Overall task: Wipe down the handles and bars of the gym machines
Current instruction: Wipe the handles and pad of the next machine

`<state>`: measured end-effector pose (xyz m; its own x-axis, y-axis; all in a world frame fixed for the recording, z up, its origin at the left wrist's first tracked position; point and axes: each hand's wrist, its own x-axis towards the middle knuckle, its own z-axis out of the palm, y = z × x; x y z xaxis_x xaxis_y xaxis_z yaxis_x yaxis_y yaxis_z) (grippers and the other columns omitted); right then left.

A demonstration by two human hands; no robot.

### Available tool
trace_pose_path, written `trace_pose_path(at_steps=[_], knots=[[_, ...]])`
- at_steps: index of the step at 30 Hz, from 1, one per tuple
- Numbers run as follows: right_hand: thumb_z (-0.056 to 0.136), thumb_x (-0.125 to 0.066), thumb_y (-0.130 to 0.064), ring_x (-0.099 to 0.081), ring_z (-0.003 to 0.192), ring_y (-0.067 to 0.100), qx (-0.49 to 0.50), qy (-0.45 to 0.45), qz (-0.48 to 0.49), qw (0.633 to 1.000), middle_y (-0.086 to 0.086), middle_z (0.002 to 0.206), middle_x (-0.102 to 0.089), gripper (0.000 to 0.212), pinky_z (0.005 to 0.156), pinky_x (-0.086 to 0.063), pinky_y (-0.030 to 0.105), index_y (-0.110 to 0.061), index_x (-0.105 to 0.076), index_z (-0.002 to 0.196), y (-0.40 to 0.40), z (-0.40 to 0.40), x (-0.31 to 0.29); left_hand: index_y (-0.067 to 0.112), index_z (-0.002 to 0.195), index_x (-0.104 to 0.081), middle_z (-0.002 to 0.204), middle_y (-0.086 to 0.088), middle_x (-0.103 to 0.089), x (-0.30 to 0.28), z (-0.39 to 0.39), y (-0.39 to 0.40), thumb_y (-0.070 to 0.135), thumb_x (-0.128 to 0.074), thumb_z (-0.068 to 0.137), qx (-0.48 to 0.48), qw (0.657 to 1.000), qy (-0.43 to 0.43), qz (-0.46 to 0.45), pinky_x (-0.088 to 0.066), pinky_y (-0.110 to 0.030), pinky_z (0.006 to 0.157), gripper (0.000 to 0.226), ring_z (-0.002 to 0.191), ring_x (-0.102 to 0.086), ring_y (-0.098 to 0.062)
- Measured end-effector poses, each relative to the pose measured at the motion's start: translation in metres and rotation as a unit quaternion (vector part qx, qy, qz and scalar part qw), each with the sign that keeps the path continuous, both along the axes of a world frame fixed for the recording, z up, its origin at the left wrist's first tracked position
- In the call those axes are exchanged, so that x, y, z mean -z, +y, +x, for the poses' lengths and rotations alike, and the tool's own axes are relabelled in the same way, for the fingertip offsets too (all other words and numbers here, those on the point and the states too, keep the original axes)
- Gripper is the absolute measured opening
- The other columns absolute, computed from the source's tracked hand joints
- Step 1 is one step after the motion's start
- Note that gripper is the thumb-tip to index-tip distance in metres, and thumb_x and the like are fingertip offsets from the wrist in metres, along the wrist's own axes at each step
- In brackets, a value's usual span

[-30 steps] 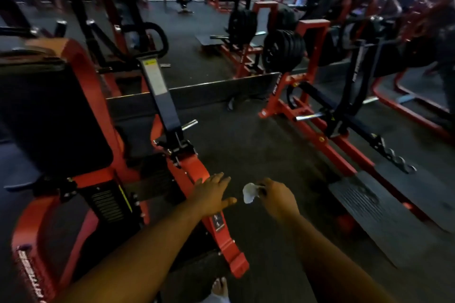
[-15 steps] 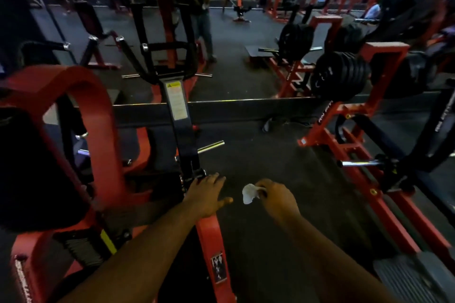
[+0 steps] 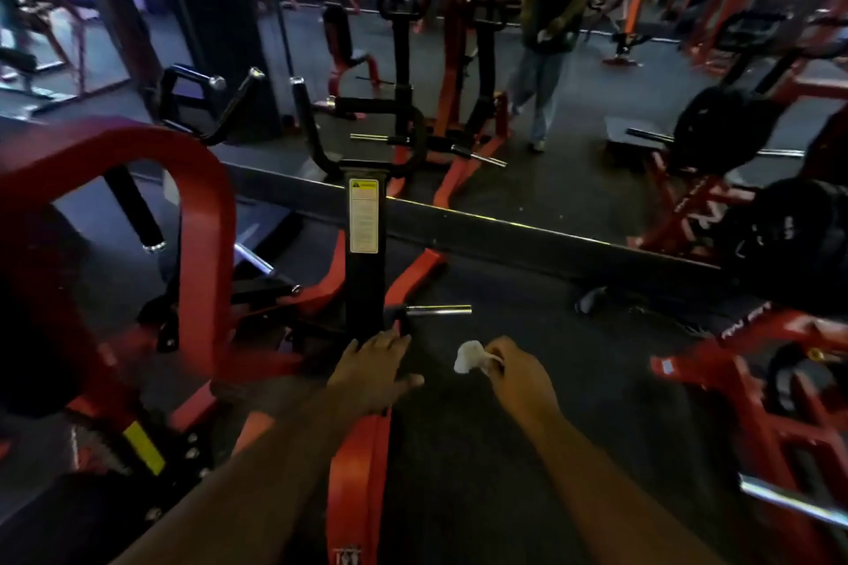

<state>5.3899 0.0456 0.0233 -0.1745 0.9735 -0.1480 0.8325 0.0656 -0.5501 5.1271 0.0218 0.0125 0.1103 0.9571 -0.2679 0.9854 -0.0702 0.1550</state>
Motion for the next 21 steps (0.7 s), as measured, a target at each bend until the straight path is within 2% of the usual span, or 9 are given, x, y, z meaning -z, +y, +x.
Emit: trace_pose_path(at_steps=[3,6,9,15,18,21], knots=[[0.101,-0.056,-0.032,-0.063,0.08,0.006,-0.008,0.026,0.019,0.999,-0.008,0.089,-0.065,0.005,0.076,-0.058,0.036,-0.036,-0.054,0.105,0.033,0.003,-0.008,0.026,0.165,-0.014,0.172,0.0,-0.009,-0.014,0.012,0.015,0.067,-0.043,0.099,-0.024,1.0,-0.004,0.002,-0.014,-0.055,0.125,0.082,0.158,-0.011,-0.022],[0.1,-0.058,-0.03,-0.067,0.094,0.01,-0.031,0.057,0.027,0.998,-0.006,0.106,-0.07,0.021,0.087,-0.058,0.037,-0.037,-0.059,0.12,0.063,-0.008,-0.014,0.026,0.164,-0.017,0.172,-0.001,-0.012,-0.025,0.009,0.038,0.066,-0.045,0.098,-0.046,0.999,0.003,0.017,-0.016,-0.055,0.125,0.082,0.158,-0.014,-0.023],[0.101,-0.059,-0.029,-0.065,0.106,0.009,-0.061,0.077,0.044,0.994,-0.009,0.118,-0.069,0.032,0.093,-0.052,0.03,-0.038,-0.059,0.131,0.1,-0.021,-0.024,0.028,0.162,-0.021,0.171,-0.002,-0.014,-0.034,0.001,0.069,0.066,-0.048,0.097,-0.074,0.996,-0.017,0.041,-0.017,-0.055,0.125,0.08,0.157,-0.015,-0.023],[0.098,-0.063,-0.024,-0.067,0.106,0.012,-0.114,0.106,0.082,0.984,-0.007,0.117,-0.073,0.027,0.092,-0.052,0.03,-0.031,-0.068,0.123,0.193,-0.062,-0.037,0.026,0.164,-0.017,0.172,-0.002,-0.013,-0.034,-0.025,0.147,0.067,-0.045,0.098,-0.105,0.992,-0.016,0.072,-0.018,-0.052,0.125,0.082,0.157,-0.017,-0.022],[0.098,-0.063,-0.023,-0.068,0.106,0.014,-0.128,0.092,0.09,0.983,-0.005,0.116,-0.072,0.026,0.092,-0.053,0.031,-0.028,-0.067,0.123,0.241,-0.087,-0.037,0.025,0.164,-0.016,0.171,-0.004,-0.015,-0.031,-0.044,0.194,0.069,-0.045,0.097,-0.113,0.99,-0.025,0.084,-0.018,-0.053,0.125,0.084,0.157,-0.017,-0.024],[0.098,-0.063,-0.022,-0.066,0.107,0.014,-0.148,0.081,0.115,0.979,-0.003,0.117,-0.072,0.026,0.09,-0.047,0.023,-0.024,-0.067,0.124,0.283,-0.104,-0.048,0.027,0.164,-0.015,0.171,-0.002,-0.015,-0.038,-0.062,0.235,0.068,-0.048,0.096,-0.125,0.987,-0.048,0.092,-0.016,-0.052,0.125,0.086,0.157,-0.017,-0.022]])
